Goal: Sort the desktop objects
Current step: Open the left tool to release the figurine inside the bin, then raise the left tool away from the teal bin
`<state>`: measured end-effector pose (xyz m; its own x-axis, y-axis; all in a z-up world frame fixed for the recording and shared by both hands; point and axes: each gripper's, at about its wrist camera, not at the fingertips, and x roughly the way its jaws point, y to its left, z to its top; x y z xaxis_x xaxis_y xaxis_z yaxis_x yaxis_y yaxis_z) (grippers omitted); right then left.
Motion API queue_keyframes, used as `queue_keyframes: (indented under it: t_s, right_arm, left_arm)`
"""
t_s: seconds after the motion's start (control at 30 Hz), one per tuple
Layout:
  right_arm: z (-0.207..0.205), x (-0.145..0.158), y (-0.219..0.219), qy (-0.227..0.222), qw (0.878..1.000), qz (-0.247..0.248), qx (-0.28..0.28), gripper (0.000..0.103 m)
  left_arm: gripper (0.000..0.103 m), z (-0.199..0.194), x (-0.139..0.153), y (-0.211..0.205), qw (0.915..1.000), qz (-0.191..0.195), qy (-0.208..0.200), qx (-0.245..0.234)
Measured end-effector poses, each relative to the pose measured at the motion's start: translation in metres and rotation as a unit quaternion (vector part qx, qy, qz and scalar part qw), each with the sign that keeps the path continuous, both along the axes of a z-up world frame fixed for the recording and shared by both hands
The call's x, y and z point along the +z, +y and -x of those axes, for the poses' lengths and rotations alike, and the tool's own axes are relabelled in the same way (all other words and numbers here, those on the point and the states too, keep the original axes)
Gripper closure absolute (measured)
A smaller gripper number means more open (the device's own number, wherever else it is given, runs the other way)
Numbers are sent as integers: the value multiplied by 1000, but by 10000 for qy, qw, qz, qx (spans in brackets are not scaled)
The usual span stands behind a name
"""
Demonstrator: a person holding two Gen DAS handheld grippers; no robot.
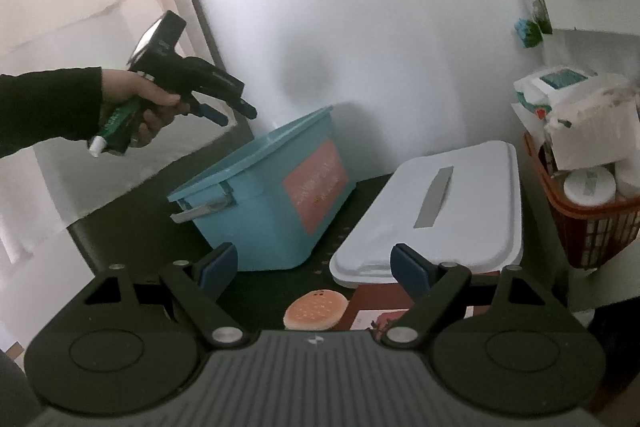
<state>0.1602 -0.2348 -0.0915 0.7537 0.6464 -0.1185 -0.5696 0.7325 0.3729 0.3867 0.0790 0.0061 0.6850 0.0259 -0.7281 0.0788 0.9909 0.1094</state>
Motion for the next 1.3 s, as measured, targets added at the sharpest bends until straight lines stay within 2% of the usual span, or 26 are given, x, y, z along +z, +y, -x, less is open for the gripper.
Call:
queue_keyframes:
  t_s: [0.43, 0.73, 0.83, 1.07, 1.3]
  right_arm:
    - [27, 12, 6, -212, 9994, 266, 13, 16]
    - [53, 14, 11, -283, 9989, 384, 38, 15]
    - [62, 13, 7, -255, 9991, 338, -19, 15]
    - [89, 21, -6, -362, 9989, 245, -177, 15]
    - [112, 28, -10, -445, 9976, 387, -356, 13]
  left_arm:
    - [41, 72, 27, 8, 9998, 91, -151, -32]
    - [41, 122, 40, -3, 9990, 274, -300, -174]
    - [41, 137, 42, -9, 9983, 409, -354, -228]
    - [41, 173, 39, -32, 9961, 397, -487, -613]
    - [41, 210, 30, -56, 9916, 657, -619, -931]
